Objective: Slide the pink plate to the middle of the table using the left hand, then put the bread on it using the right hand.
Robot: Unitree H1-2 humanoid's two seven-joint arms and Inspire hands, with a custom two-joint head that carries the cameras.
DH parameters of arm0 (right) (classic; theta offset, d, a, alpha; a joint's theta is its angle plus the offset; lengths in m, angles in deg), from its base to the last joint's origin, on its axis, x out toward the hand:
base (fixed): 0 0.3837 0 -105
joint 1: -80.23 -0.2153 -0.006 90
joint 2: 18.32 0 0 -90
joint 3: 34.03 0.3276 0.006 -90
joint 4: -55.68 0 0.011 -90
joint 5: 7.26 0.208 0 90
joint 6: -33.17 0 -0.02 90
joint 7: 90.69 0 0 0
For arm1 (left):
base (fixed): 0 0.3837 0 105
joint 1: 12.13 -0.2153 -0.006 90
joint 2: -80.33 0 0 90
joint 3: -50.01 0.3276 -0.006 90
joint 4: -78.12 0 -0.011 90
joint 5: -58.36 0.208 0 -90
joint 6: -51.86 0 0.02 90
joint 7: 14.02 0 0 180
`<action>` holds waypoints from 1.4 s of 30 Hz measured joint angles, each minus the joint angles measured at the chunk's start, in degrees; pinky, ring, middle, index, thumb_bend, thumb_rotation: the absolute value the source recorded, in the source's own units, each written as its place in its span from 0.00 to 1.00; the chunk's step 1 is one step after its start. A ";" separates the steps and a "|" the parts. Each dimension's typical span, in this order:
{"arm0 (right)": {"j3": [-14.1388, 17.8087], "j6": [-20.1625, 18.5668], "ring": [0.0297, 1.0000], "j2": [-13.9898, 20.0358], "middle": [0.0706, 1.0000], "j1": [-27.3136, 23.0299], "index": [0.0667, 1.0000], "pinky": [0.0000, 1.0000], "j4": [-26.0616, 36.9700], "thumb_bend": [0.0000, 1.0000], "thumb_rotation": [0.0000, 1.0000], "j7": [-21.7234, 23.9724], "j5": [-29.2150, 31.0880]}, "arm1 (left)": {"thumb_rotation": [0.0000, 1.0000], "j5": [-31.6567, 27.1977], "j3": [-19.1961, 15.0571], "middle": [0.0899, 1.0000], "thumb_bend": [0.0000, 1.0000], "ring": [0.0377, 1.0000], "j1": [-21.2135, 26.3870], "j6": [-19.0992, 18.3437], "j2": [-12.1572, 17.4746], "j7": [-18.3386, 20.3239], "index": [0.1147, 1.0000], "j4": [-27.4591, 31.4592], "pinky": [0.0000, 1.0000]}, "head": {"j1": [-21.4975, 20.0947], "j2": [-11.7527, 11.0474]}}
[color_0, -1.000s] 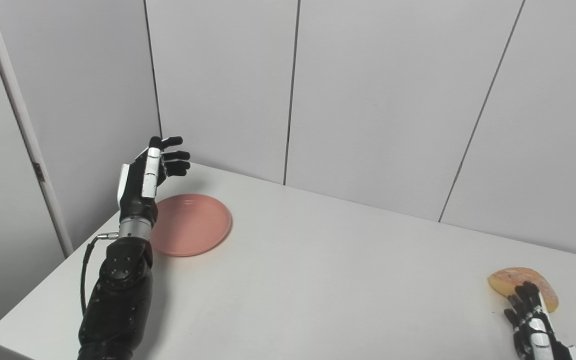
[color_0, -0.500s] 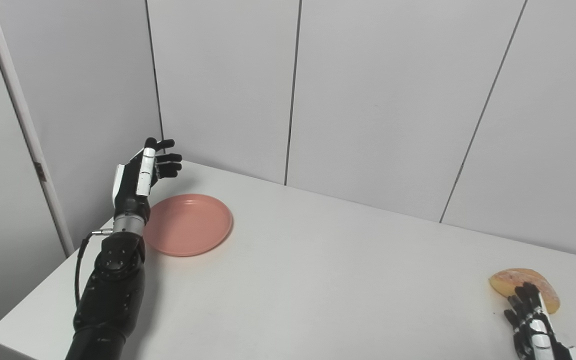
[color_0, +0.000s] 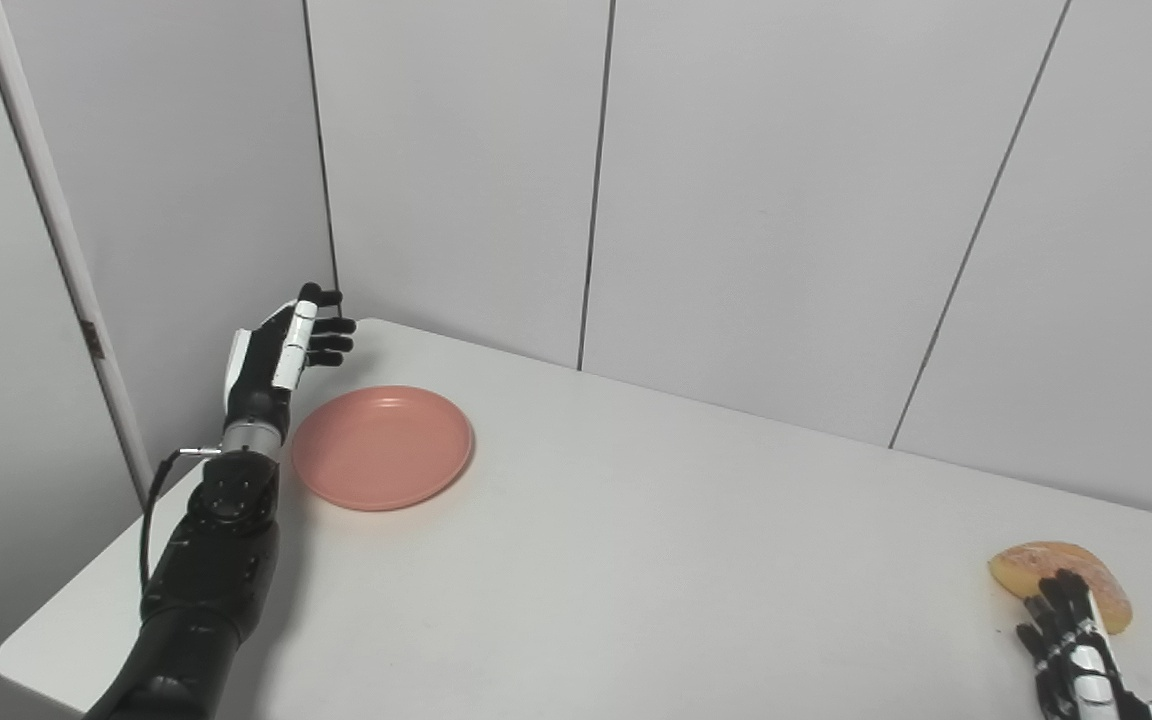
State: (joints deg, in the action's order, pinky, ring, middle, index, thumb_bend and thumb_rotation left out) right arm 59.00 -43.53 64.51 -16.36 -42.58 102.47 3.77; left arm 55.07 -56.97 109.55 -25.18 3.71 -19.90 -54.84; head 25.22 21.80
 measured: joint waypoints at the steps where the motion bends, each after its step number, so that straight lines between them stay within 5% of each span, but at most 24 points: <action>1: -0.04 0.02 1.00 0.00 1.00 -0.01 1.00 1.00 0.00 0.57 0.97 0.09 0.00 | 1.00 0.30 0.18 0.61 0.74 0.63 0.30 0.01 0.33 -0.18 0.67 -0.78 0.65 | 0.00 0.00; 13: 0.00 0.10 1.00 0.15 1.00 0.23 1.00 1.00 0.29 0.58 0.97 0.57 -0.03 | 1.00 0.97 1.18 0.64 0.72 0.66 2.19 0.21 2.84 -0.27 0.69 -6.95 0.68 | 0.97 -0.18; 24: 0.03 0.23 1.00 0.17 1.00 0.27 1.00 1.00 0.35 0.60 0.95 0.61 0.07 | 1.00 0.69 1.40 0.67 0.78 0.68 3.97 2.04 3.10 0.03 0.70 -13.02 0.71 | 2.02 0.00; 28: 0.74 0.22 1.00 -0.07 1.00 0.38 1.00 1.00 0.51 0.61 0.88 0.64 1.56 | 1.00 0.28 1.42 0.67 0.75 0.69 4.01 1.99 3.22 0.26 0.70 -14.26 0.72 | 2.11 0.26; 42: 0.86 0.21 1.00 -0.08 1.00 0.49 1.00 1.00 0.72 0.64 0.88 0.63 2.25 | 1.00 -3.62 0.37 0.66 0.72 0.67 4.03 4.77 2.49 1.42 0.69 -20.00 0.68 | 1.94 1.05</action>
State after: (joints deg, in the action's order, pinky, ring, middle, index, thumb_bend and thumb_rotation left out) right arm 59.87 -43.32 64.43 -15.87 -41.86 103.09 6.02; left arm 51.45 -56.60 113.58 -20.41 6.20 -18.48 -74.84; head 27.16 22.85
